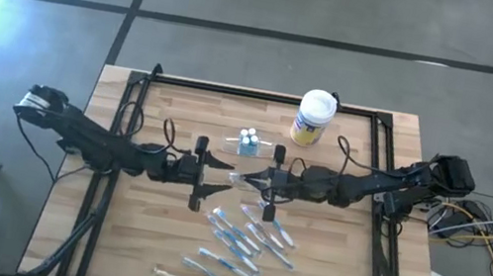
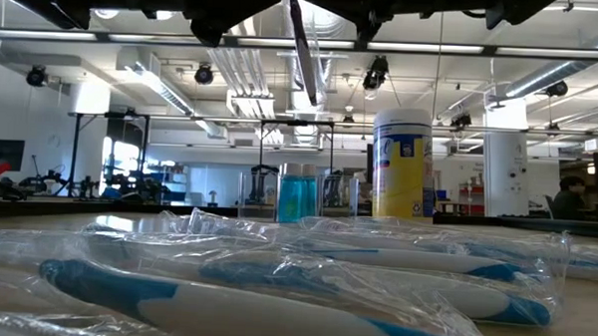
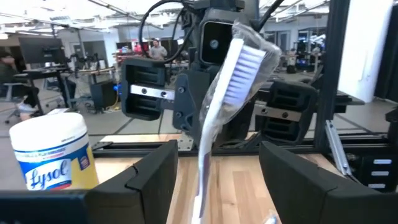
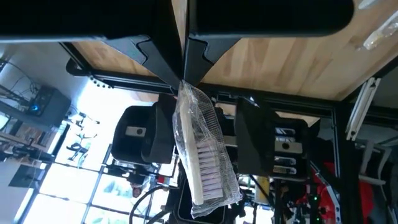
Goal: Pick & Place toothbrushing station
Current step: Put the purple toothbrush into the left section of the transparent organizer
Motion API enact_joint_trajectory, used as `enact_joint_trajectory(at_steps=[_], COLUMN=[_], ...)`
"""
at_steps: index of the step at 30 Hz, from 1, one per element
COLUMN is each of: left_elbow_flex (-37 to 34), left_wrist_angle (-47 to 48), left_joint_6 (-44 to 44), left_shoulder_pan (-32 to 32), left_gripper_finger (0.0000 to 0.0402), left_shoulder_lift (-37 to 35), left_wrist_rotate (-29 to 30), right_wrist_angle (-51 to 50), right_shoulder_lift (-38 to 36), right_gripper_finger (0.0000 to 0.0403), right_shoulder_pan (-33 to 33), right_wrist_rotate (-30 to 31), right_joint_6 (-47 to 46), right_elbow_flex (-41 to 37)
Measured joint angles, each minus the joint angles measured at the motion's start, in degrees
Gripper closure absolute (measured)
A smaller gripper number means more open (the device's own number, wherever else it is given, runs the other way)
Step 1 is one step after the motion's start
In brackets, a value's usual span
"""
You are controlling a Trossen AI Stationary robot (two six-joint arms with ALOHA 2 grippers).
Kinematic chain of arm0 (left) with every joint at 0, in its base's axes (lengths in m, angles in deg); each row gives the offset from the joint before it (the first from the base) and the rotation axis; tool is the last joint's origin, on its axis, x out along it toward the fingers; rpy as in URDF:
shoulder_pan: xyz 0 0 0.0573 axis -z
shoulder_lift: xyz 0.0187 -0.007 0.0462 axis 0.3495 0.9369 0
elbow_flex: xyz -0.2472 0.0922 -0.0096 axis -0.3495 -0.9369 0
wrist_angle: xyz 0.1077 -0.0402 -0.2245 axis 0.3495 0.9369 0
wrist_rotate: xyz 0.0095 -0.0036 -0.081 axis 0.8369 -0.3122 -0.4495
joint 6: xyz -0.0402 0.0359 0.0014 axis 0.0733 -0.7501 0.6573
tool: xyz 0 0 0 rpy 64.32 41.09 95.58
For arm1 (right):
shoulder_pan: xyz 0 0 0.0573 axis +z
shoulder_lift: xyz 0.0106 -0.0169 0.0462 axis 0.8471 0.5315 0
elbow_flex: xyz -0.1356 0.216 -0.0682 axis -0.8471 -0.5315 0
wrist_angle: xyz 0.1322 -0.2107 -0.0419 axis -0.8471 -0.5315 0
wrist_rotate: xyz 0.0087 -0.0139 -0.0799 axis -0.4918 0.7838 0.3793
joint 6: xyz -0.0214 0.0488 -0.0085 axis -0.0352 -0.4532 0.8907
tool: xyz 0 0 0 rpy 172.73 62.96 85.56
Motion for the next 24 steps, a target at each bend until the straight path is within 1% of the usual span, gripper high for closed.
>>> enact_joint_trajectory(at_steps=[10,16,18,20,24], left_elbow_flex=[3.24,4.85,5.15,5.28,6.24], left_wrist_angle=[0.47,1.54,3.37,3.65,3.87], left_joint_6=[-2.06,-2.99,-3.25,-3.59,-4.70], left_shoulder_pan=[-0.55,-1.67,-1.67,-1.67,-1.75], left_gripper_finger=[0.0170,0.0184,0.0201,0.0229,0.0307], left_shoulder_lift=[1.94,3.53,3.48,3.48,3.50], left_wrist_rotate=[0.28,0.30,0.29,0.21,-0.88], right_wrist_angle=[0.73,0.64,0.64,0.62,0.68], right_shoulder_lift=[0.48,0.48,0.48,0.37,0.22], right_gripper_finger=[0.0395,0.0395,0.0395,0.0395,0.0395], right_shoulder_pan=[0.00,0.02,0.02,0.02,0.00], right_wrist_rotate=[-0.02,-0.02,-0.02,-0.02,-0.02], right_joint_6=[-0.46,-0.34,-0.22,-0.17,-0.02], right_elbow_flex=[0.00,0.00,0.00,0.00,0.00])
